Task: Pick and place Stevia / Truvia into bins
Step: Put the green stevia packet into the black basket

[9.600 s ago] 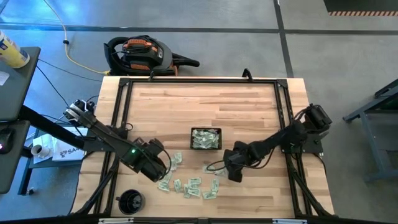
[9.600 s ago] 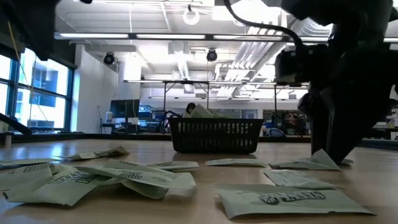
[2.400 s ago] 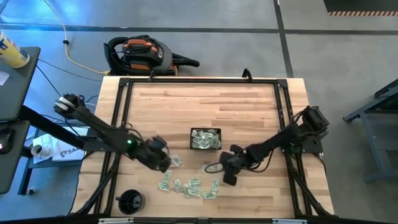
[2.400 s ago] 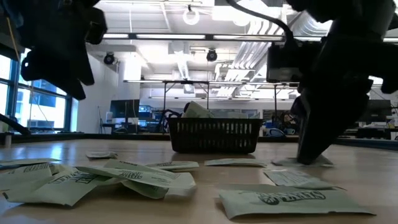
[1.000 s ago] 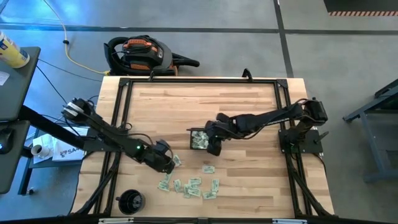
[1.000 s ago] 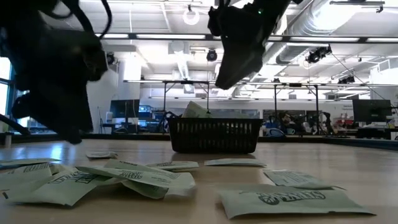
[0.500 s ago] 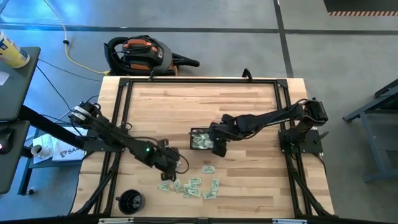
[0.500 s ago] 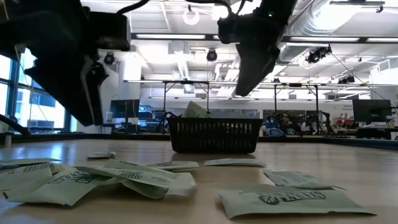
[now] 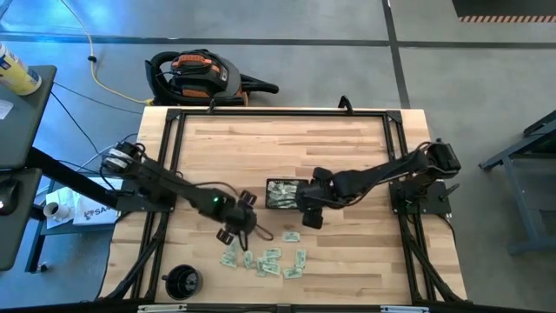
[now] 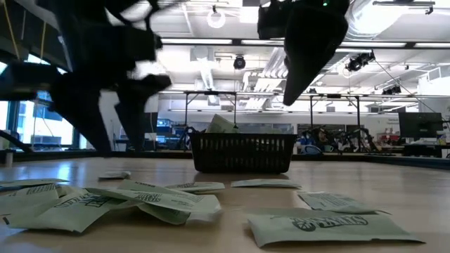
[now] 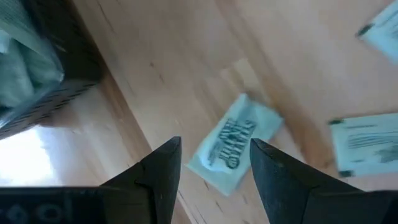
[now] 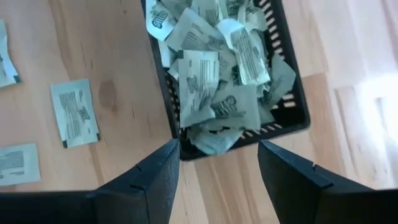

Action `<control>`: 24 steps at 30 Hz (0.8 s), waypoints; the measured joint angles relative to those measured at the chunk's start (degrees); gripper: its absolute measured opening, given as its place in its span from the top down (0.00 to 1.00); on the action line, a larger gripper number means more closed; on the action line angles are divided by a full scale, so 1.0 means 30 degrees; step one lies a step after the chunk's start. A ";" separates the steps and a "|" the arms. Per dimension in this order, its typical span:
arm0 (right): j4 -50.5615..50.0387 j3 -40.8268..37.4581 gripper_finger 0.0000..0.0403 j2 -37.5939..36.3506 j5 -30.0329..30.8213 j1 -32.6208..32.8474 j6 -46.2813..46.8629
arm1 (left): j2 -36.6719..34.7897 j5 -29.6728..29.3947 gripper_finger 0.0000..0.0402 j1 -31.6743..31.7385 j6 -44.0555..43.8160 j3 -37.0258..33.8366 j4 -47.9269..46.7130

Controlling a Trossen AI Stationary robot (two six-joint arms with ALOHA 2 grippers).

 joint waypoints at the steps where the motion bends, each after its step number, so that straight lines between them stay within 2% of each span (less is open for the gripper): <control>1: -0.0188 0.0000 0.48 -0.0087 0.0288 0.0133 0.0104 | 0.0219 0.0550 0.44 0.0360 0.0304 0.0000 -0.0042; 7: -0.1557 0.0000 0.48 -0.0807 0.2194 0.0582 0.0568 | 0.1322 0.3382 0.44 0.1619 0.1622 -0.0001 -0.0094; 10: -0.2587 0.0000 0.48 -0.1281 0.3142 0.0575 0.0745 | 0.1550 0.4149 0.48 0.1820 0.1669 0.0059 -0.0143; 13: -0.3510 0.0000 0.48 -0.1871 0.4236 0.0485 0.1077 | 0.1637 0.4120 0.60 0.1742 0.1848 0.0044 -0.0113; 16: -0.4253 0.0000 0.48 -0.2445 0.5397 0.0236 0.1187 | 0.1648 0.4013 0.77 0.1735 0.1946 0.0044 -0.0148; 19: -0.4898 0.0000 0.48 -0.3064 0.6302 -0.0185 0.1454 | 0.1659 0.3071 0.92 0.1720 0.1606 0.0081 -0.0523; 22: -0.5361 0.0000 0.48 -0.3857 0.6958 -0.0595 0.1561 | 0.1443 0.1385 0.92 0.1938 -0.0068 0.0702 -0.2626; 24: -0.5514 0.0000 0.48 -0.4499 0.7504 -0.0780 0.1589 | 0.1362 0.0948 0.88 0.2323 -0.1082 0.1798 -0.4010</control>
